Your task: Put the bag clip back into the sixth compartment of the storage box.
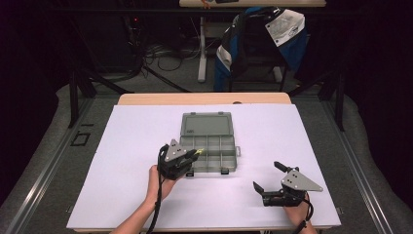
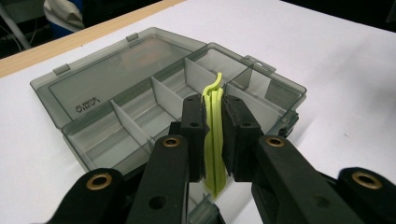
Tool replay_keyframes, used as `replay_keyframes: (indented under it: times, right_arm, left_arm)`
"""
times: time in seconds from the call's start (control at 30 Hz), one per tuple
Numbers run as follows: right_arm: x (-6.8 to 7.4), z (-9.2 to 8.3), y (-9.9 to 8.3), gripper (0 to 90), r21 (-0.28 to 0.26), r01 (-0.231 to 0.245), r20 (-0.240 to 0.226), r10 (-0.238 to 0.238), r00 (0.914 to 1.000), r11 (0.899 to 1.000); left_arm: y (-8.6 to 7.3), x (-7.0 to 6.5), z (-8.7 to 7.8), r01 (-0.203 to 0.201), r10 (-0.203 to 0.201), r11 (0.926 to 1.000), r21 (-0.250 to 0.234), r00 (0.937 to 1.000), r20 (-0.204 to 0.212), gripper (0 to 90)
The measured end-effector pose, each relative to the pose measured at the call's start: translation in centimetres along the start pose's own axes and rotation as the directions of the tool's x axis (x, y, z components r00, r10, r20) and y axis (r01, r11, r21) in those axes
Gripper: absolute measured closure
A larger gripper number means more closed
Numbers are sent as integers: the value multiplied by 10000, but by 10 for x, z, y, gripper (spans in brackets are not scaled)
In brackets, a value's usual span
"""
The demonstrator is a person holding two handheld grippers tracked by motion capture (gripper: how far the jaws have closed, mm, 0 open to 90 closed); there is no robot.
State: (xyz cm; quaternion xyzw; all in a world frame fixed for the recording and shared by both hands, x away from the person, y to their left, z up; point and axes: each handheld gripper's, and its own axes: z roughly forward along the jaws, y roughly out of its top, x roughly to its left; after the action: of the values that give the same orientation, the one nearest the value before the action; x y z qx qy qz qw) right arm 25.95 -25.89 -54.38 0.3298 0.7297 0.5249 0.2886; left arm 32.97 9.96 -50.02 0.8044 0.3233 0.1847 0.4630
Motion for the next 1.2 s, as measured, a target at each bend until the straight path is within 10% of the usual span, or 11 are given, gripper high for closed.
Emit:
replay_keyframes:
  times: [1.2]
  right_arm:
    - [4, 0, -3, 1, 306, 121, 20, -122, 9999, 9995]
  left_arm:
    - [-5, 17, 25, 1056, -1043, 9941, 247, 9934, -475, 800]
